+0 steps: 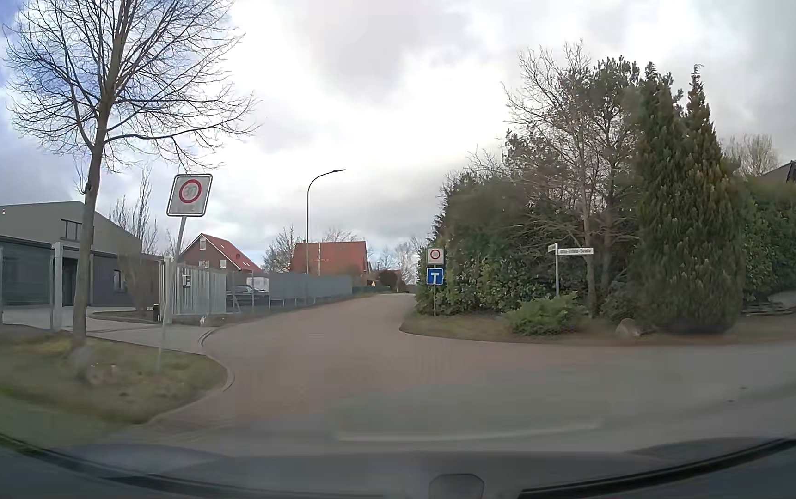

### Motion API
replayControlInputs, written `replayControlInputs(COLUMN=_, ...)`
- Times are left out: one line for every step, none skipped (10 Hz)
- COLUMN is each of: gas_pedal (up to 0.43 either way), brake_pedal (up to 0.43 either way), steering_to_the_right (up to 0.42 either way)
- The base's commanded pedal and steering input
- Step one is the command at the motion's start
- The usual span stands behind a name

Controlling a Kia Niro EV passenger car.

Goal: Follow the waypoints while adhering to traffic rules and regulations

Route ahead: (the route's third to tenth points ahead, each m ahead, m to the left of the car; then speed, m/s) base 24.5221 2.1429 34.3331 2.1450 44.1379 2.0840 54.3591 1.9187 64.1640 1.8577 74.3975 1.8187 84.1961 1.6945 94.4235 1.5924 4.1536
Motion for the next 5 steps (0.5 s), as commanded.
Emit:
replayControlInputs(gas_pedal=0.228, brake_pedal=0.000, steering_to_the_right=-0.089)
replayControlInputs(gas_pedal=0.228, brake_pedal=0.000, steering_to_the_right=-0.090)
replayControlInputs(gas_pedal=0.228, brake_pedal=0.000, steering_to_the_right=-0.091)
replayControlInputs(gas_pedal=0.228, brake_pedal=0.000, steering_to_the_right=-0.091)
replayControlInputs(gas_pedal=0.220, brake_pedal=0.000, steering_to_the_right=-0.094)
